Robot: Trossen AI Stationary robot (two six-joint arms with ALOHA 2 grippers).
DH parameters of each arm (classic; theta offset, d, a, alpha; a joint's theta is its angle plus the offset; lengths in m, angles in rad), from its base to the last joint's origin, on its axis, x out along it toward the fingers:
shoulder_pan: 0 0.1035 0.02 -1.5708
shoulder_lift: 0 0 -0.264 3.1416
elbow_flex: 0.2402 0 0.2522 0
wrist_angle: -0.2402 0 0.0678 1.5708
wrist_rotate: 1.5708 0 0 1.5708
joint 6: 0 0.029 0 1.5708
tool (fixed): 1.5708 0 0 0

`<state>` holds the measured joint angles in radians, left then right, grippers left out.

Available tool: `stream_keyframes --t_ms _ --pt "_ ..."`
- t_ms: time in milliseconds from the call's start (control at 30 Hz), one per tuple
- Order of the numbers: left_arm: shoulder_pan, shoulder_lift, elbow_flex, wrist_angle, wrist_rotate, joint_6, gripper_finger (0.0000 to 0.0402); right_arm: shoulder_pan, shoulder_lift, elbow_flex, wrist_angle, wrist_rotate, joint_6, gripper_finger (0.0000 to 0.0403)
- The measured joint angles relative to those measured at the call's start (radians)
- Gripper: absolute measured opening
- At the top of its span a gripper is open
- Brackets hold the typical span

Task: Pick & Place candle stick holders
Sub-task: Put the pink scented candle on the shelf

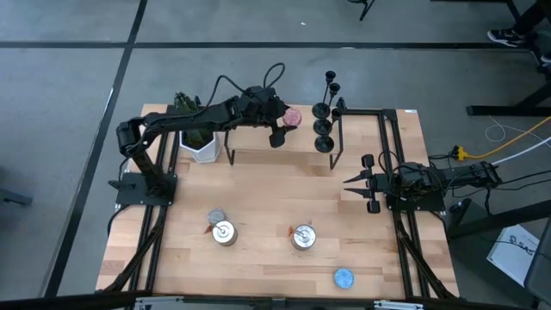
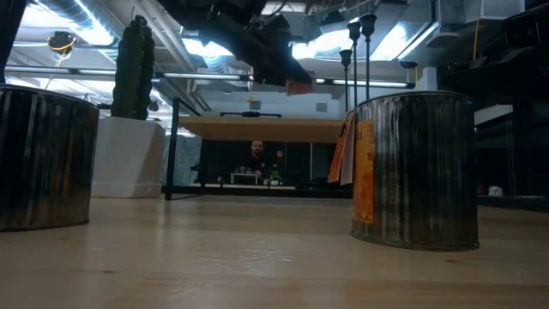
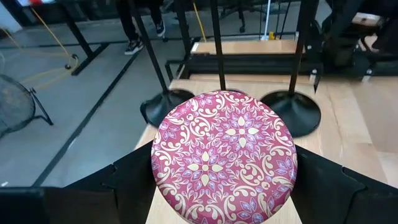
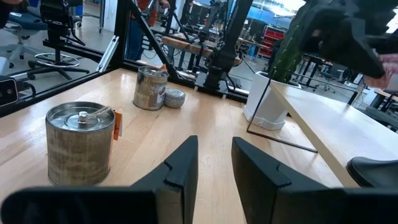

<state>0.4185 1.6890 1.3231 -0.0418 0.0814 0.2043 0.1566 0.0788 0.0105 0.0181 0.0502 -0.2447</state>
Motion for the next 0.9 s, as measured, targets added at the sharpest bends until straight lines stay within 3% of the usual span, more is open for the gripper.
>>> stream_keyframes --t_ms 900 --pt "0.009 0.018 0.0 -0.004 0.004 -0.026 0.0295 0.0 0.0 0.0 0.0 0.0 0.0 0.01"
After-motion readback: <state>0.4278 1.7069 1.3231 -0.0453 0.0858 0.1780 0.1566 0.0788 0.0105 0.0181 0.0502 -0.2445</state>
